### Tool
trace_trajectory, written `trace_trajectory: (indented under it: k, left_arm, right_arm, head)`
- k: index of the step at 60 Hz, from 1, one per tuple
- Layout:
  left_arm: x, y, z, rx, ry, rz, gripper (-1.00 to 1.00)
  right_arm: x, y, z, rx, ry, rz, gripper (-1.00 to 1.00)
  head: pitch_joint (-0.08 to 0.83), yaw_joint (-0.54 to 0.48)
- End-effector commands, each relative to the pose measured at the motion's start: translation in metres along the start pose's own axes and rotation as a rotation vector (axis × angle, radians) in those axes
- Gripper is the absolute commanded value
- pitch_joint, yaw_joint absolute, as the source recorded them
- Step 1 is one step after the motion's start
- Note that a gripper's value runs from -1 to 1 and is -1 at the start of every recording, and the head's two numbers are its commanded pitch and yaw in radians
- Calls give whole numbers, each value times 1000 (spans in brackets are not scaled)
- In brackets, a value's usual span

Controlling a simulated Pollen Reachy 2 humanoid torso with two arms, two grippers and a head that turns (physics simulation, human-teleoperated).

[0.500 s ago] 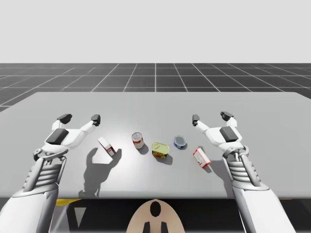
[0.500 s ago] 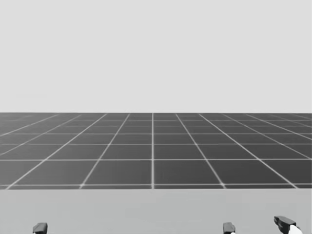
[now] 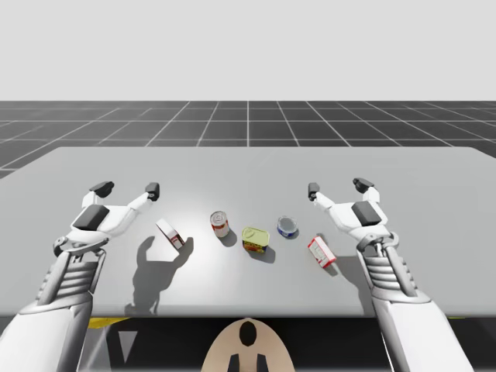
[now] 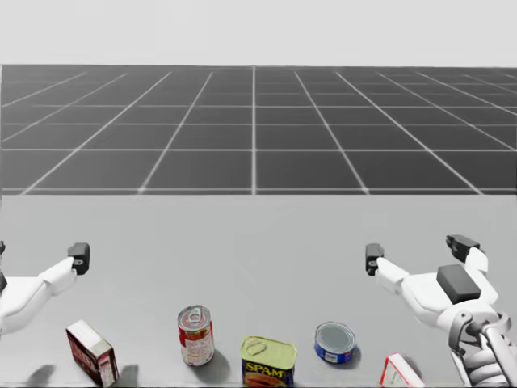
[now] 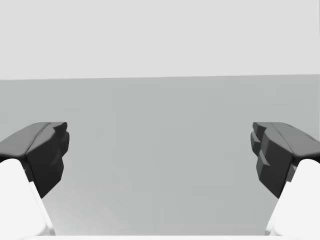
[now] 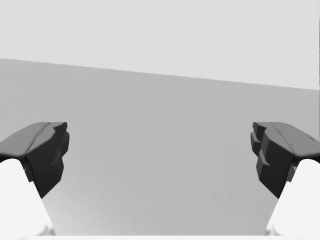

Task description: Pick up the gelatin box and lift it.

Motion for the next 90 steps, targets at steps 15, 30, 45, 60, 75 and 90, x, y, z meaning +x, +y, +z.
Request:
trace_trajectory:
  k: [15,30,45,60,75,90]
  left_arm:
    - [0,0,0,-10,0,-6,-1000]
    - [2,-2,0,-17,-4,1,-1000]
    - [4,-1,1,-21,-13,8,-1000]
    - [6,0,4,-14,-17,22,-1000]
    - [5,0,3,-13,-7,26,-1000]
    - [4,0,2,-10,1,25,-1000]
  right_arm:
    - [0,-1,-1,-8,3,0,-1000]
    - [1,-2,-1,-4,3,-4,-1000]
    - [1,-2,-1,0,-4,-8,-1000]
    - [12,0,10,35,-12,-24,-1000]
    - [19,7,73,105,43,28,-1000]
    - [1,8,119,195,137,-8,-1000]
  head:
    - [553,-115]
    - [681,-250]
    - [714,-329]
    - [705,-337]
    - [721,-350]
    - [721,-363]
